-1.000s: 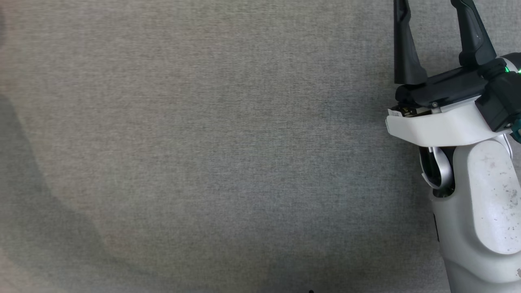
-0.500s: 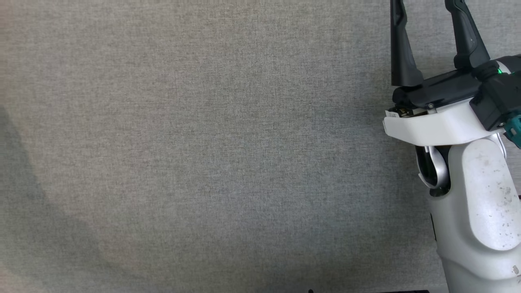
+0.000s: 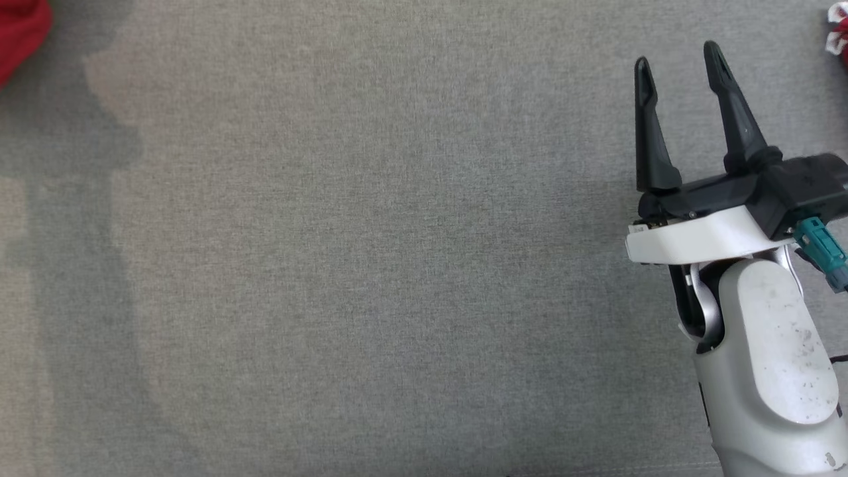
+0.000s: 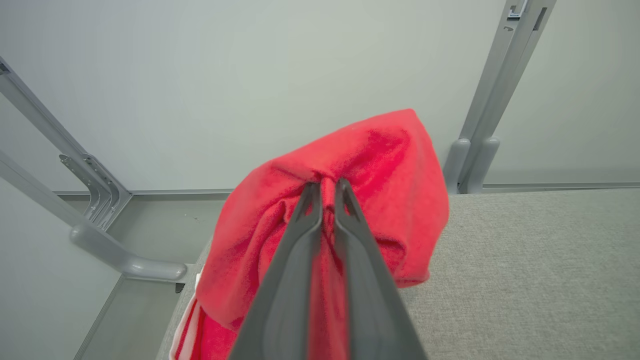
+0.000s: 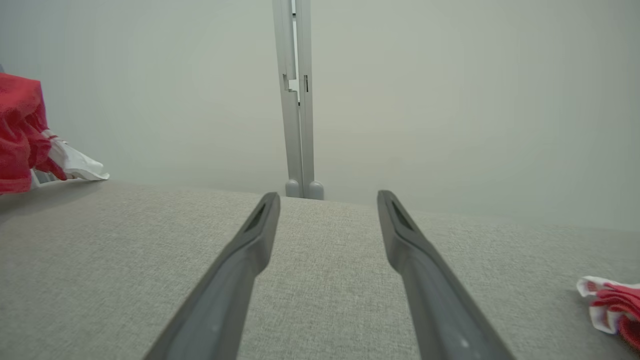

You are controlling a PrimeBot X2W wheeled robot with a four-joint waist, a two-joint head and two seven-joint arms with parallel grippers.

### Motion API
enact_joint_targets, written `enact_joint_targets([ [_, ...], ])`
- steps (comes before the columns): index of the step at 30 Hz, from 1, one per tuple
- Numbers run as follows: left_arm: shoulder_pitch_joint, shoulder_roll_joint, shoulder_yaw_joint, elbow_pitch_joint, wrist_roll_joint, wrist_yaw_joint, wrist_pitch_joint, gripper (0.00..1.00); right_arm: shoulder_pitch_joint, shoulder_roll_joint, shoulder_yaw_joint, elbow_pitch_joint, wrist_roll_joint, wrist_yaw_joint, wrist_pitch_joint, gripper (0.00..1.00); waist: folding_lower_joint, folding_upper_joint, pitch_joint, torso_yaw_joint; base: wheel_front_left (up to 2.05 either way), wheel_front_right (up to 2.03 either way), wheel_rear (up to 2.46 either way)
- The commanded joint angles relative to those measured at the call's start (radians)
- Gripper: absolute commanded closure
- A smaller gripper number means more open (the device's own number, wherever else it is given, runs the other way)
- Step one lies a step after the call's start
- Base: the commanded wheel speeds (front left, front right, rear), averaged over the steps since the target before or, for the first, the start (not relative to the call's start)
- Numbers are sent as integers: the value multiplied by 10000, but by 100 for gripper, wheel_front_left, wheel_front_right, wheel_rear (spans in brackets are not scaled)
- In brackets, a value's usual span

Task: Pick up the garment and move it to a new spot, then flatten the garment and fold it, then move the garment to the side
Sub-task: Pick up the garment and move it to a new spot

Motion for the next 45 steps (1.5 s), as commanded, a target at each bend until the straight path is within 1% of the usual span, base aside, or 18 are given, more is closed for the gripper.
enact_joint_targets([
  [1,153,149,-194,-330,-123,-17,62,100,322,-12,-110,109,28,-3,-75,0,0,0,-1474,-171,0,0,0],
  [6,337,55,-1040,-1501,-576,-17,328,100,960,-11,-405,463,60,-1,-120,0,0,0,-2602,-408,0,0,0],
  [10,592,-270,-1740,-2658,-1127,-18,556,100,1528,-9,-690,640,116,-3,-152,0,0,0,-3289,-601,0,0,0],
  [12,806,-517,-1994,-3186,-1346,-19,622,100,1785,-11,-800,696,170,-3,-163,0,0,0,-3556,-693,0,0,0],
  [15,1295,-1089,-2340,-3953,-1670,24,632,100,2131,-11,-943,746,235,-3,-164,0,0,0,-3864,-842,0,0,0],
  [18,1888,-1723,-2732,-4483,-1683,170,486,100,2366,-11,-1036,745,306,-1,-164,0,0,0,-3995,-965,0,0,0],
  [20,2313,-2125,-3046,-4650,-1534,255,200,100,2478,-11,-1033,709,370,-1,-169,0,0,0,-3993,-1054,0,0,0],
  [24,3417,-2943,-3721,-4247,-1230,446,-701,100,2544,-9,-826,750,527,-1,-176,0,0,0,-3854,-1327,0,0,0],
  [27,4159,-3344,-4220,-3537,-976,477,-1207,100,2506,-14,-698,778,617,-3,-177,0,0,0,-3711,-1543,0,0,0],
  [32,5145,-3862,-4771,-2016,-846,462,-1970,100,2616,-11,-598,849,646,-3,-179,0,0,0,-3582,-1772,0,0,0],
  [36,5587,-4172,-4990,-1207,-852,371,-2457,100,2727,-11,-526,929,635,-3,-180,0,0,0,-3620,-1812,0,0,0],
  [37,5668,-4223,-5036,-1117,-861,344,-2556,83,2754,-11,-518,950,618,-3,-180,0,0,0,-3652,-1796,0,0,0],
  [38,5743,-4263,-5093,-1018,-844,327,-2665,60,2800,-11,-508,979,602,-3,-180,0,0,0,-3699,-1763,0,0,0],
  [39,5798,-4290,-5126,-963,-825,327,-2760,24,2843,-11,-489,998,593,-1,-181,0,0,0,-3735,-1737,0,0,0],
  [40,5851,-4312,-5140,-920,-796,330,-2870,0,2890,-11,-479,1018,582,-1,-181,0,0,0,-3789,-1686,0,0,0],
  [45,6033,-4305,-4975,-1132,-710,458,-3316,0,2980,-12,-414,1132,568,-1,-181,0,0,0,-4007,-1442,0,0,0],
])
